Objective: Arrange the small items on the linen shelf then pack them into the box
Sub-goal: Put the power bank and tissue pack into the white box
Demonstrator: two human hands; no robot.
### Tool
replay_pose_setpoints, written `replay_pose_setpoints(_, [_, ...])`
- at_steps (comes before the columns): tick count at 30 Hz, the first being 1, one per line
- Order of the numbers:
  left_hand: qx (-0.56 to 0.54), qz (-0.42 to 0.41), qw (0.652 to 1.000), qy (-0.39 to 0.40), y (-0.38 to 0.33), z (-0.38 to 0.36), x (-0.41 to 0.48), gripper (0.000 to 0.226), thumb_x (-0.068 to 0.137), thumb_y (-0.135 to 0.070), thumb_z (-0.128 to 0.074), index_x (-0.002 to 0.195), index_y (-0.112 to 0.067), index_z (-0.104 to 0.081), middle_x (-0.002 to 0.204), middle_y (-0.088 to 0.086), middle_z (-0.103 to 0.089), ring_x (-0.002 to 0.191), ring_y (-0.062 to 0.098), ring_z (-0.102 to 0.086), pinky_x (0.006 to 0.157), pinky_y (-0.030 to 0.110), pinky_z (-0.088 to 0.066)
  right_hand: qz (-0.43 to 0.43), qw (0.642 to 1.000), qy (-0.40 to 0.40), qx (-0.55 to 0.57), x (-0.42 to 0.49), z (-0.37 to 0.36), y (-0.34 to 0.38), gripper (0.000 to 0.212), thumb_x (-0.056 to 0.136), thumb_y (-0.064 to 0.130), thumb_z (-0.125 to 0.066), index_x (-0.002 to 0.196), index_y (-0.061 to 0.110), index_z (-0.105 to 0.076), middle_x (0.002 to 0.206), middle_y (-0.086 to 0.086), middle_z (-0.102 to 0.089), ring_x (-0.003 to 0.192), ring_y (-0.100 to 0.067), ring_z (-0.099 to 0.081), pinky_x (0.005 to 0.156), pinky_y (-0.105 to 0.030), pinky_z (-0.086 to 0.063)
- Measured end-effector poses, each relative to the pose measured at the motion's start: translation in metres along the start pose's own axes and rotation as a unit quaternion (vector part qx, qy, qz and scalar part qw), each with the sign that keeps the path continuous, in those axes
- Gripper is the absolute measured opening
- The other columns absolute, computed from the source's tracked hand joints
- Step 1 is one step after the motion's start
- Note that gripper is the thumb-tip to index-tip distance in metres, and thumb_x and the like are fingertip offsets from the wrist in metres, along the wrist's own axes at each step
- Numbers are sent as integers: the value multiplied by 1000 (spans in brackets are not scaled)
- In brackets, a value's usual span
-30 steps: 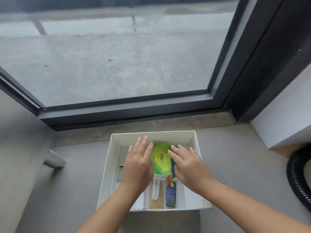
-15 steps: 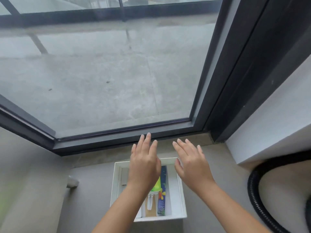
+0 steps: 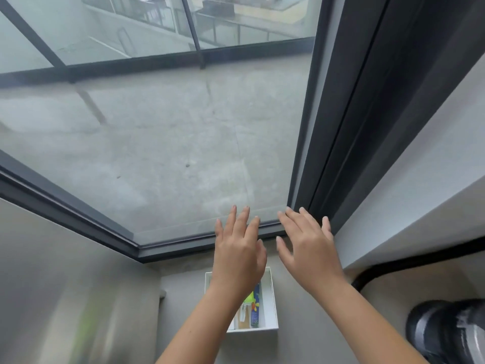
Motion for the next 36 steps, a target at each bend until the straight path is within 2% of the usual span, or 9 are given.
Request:
replay_pose_setpoints(6, [27,-26,999,-11,-52,108,24,48,59,-8,-84,104,0,-69,115,20,-64,111,43,-56,82,63,-43,30,999,-13,-3,34,123,30,49,65,14,-83,111,6,-67,112,-12,-67,108,-35,-61,86,-65,-39])
replay_pose_setpoints(11, [62,-14,997,-41,-86,184,32,51,57,-18,-87,104,-3,-70,110,17,-67,105,39,-61,77,60,-47,55,998,-32,-11,42,209,51,52,64,17,-84,113,8,-67,113,-10,-67,107,-35,-61,84,-63,-42])
replay_pose_setpoints(21, [34,-67,990,-117,-128,289,33,52,69,-20,-80,115,-3,-65,117,17,-64,109,37,-59,83,58,-46,54,991,-105,-60,37,315,86,50,67,18,-82,113,9,-67,114,-11,-67,107,-35,-61,84,-61,-44])
replay_pose_setpoints(26, [-24,-134,984,-112,-136,310,30,54,72,-18,-79,121,-2,-61,122,17,-61,114,38,-56,87,59,-43,8,984,-137,-113,21,338,103,49,66,19,-83,112,9,-68,114,-10,-67,106,-36,-62,82,-61,-45])
replay_pose_setpoints(32, [-82,-231,968,-62,-142,319,28,53,82,-21,-70,130,-6,-53,134,13,-52,127,36,-44,99,56,-33,-95,969,-165,-157,-6,356,117,51,65,15,-83,112,7,-68,113,-13,-67,103,-36,-63,78,-55,-52])
replay_pose_setpoints(36, [-93,-311,944,-68,-160,323,19,55,69,-18,-81,119,-4,-63,122,14,-61,115,38,-55,87,59,-43,-171,953,-164,-187,-33,371,118,49,69,15,-80,115,6,-65,116,-13,-65,107,-35,-61,81,-53,-52])
Point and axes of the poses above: each hand's wrist, its own x-axis towards the middle knuckle, its own z-axis out of the back of the hand, y = z × x, the point moved 6 cm from there along x, towards the middle knuckle
